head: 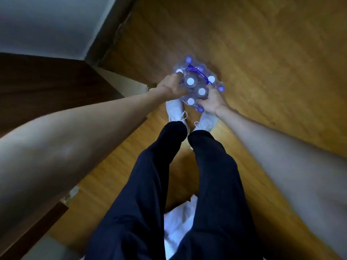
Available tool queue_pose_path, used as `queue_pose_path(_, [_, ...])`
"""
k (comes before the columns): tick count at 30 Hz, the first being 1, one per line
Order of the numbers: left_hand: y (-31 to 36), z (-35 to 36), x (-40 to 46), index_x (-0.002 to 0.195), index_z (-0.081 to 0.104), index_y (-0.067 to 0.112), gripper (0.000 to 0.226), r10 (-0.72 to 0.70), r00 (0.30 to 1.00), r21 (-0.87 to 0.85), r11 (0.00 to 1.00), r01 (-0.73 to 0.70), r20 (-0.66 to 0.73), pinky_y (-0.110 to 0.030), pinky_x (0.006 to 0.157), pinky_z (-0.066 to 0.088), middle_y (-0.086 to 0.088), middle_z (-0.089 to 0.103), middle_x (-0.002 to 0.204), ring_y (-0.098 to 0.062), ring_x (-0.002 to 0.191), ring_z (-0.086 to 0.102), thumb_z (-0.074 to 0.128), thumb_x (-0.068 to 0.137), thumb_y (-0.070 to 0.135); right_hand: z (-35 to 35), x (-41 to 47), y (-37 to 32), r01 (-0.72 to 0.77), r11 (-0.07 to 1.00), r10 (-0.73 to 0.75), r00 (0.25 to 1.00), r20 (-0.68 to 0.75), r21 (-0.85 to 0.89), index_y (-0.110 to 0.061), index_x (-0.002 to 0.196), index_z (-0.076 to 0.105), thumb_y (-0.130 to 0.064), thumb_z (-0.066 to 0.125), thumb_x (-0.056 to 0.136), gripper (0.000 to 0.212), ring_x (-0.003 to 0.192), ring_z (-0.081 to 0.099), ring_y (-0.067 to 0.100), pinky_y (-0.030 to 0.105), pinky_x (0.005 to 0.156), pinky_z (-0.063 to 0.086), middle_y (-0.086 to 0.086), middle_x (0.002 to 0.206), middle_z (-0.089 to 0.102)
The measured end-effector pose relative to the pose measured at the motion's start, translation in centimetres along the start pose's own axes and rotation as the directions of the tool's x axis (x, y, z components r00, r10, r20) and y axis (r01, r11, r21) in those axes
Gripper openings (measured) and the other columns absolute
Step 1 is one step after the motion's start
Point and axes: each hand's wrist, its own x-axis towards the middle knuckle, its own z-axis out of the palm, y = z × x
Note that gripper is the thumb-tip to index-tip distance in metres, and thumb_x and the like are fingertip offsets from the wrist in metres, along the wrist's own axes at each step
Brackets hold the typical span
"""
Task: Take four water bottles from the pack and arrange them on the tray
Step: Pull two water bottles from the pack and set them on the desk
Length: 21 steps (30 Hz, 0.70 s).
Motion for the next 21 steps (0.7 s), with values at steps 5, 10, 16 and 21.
queue_pose_path(5, [-1.4, 4.9, 7.1, 0.137, 0.048, 0.006, 0.058, -0.024, 0.999, 0.062, 0.998, 0.022, 0.031, -0.039, 0.097, 0.045, -0.02, 0.053, 0.138, -0.037, 0.125, 0.054, 0.066, 0.089, 0.033, 2.4, 5.8, 3.0, -0.041, 0.993, 0.039, 0.999, -0.02, -0.109, -0.009, 0.134, 0.05, -0.028, 0.069, 0.087, 0.055, 0.123, 0.058, 0.037, 0.042, 0.096, 0.048, 0.018, 0.134, 0.06])
queue_pose_path(10, [-2.5, 8.5, 13.1, 0.15, 0.029, 0.008, 0.069, 0.025, 0.999, 0.099, 0.995, -0.021, -0.033, -0.044, 0.101, 0.043, -0.024, 0.042, 0.142, -0.042, 0.126, 0.051, 0.063, 0.091, 0.02, 4.2, 10.3, 4.6, -0.011, 0.951, -0.02, 0.995, -0.099, -0.309, -0.003, 0.128, 0.051, -0.032, 0.061, 0.092, 0.047, 0.115, 0.061, 0.042, 0.046, 0.084, 0.051, 0.023, 0.127, 0.06])
queue_pose_path(16, [-2.3, 10.8, 15.5, 0.136, 0.036, 0.004, 0.049, 0.111, 0.983, 0.127, 0.988, -0.093, -0.145, -0.051, 0.086, 0.049, -0.027, 0.054, 0.128, -0.046, 0.111, 0.06, 0.057, 0.093, 0.012, 5.3, 12.3, 4.2, -0.024, 0.906, -0.064, 0.979, -0.194, -0.423, -0.004, 0.121, 0.05, -0.021, 0.059, 0.09, 0.036, 0.107, 0.066, 0.045, 0.049, 0.08, 0.054, 0.023, 0.114, 0.068])
queue_pose_path(21, [-2.0, 10.6, 13.8, 0.132, 0.039, 0.007, 0.04, 0.15, 0.97, 0.097, 0.986, -0.133, -0.192, -0.047, 0.076, 0.047, -0.025, 0.06, 0.118, -0.045, 0.103, 0.062, 0.05, 0.095, 0.014, 4.7, 10.7, 3.3, -0.052, 0.933, -0.027, 0.977, -0.212, -0.357, -0.005, 0.122, 0.05, -0.023, 0.063, 0.087, 0.041, 0.105, 0.066, 0.044, 0.048, 0.078, 0.056, 0.022, 0.111, 0.069])
